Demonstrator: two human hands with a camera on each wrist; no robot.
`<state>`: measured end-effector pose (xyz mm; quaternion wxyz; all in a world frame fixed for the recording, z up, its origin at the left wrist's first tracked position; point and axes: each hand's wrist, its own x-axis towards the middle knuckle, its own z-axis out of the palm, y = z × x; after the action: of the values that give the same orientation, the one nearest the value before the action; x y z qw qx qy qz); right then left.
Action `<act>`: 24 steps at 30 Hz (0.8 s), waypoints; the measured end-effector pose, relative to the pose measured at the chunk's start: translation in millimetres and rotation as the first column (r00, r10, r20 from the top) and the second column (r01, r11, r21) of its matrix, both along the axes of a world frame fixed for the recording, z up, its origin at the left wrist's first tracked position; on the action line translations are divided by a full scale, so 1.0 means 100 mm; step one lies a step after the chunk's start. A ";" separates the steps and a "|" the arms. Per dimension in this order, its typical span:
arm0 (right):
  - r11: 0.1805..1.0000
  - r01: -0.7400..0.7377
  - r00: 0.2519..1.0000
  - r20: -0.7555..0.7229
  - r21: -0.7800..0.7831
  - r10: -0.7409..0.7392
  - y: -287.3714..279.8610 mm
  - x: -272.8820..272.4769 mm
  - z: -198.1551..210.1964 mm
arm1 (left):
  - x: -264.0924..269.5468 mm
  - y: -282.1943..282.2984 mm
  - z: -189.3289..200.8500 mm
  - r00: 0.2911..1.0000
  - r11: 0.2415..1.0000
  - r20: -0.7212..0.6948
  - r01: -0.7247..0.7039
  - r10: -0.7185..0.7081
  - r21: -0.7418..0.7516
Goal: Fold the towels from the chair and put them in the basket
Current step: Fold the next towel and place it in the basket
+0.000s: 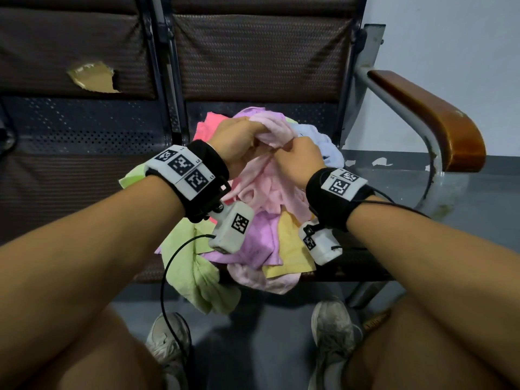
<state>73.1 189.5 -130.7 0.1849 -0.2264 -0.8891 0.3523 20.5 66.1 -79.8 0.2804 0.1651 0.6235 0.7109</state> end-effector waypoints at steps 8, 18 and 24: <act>0.987 -0.082 0.986 -0.159 -0.142 0.059 0.09 0.05 0.08 | -0.24 -0.01 -0.13 0.968 0.968 -0.027 -0.248 0.249 0.049; 0.965 -0.101 0.964 0.264 0.242 0.035 0.63 0.32 0.02 | -0.61 -0.10 -0.32 0.890 0.878 -0.122 -0.455 0.440 -0.148; 0.999 0.011 0.997 0.071 -0.034 -0.009 0.60 0.31 0.01 | -0.57 -0.15 -0.44 0.942 0.924 -0.163 -0.323 0.293 -0.203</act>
<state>103.9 249.9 -129.8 0.1510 -0.2465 -0.8878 0.3581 -36.1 51.1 -124.1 0.1409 0.0777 0.7356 0.6581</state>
